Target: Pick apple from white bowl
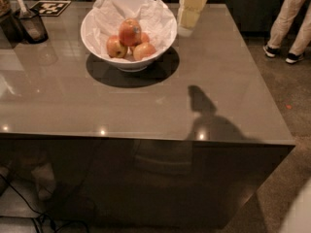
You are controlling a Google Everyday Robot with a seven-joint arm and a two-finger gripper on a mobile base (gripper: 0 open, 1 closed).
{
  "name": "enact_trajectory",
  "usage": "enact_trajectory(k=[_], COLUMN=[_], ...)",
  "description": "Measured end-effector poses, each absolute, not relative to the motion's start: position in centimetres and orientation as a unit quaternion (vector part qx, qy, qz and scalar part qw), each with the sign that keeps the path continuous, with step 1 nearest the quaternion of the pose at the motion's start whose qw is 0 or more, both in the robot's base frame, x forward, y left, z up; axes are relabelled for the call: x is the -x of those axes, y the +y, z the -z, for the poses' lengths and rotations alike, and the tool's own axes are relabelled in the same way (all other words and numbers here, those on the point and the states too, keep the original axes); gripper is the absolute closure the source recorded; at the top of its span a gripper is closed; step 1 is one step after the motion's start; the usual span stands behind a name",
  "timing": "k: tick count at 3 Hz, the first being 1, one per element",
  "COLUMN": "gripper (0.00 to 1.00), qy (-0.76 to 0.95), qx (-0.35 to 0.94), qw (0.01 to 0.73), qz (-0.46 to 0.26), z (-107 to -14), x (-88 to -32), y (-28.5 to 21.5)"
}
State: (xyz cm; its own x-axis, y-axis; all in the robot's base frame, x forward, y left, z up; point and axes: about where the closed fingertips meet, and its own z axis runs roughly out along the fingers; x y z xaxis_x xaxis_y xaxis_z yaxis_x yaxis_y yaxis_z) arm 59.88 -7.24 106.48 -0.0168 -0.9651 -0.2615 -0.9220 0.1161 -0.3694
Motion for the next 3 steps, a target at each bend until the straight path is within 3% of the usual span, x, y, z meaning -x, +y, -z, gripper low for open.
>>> enact_trajectory(k=[3], gripper=[0.0], qy=[0.706], qx=[0.654], qw=[0.269], qz=[0.037], z=[-106.1], x=[-65.4], y=[-3.0])
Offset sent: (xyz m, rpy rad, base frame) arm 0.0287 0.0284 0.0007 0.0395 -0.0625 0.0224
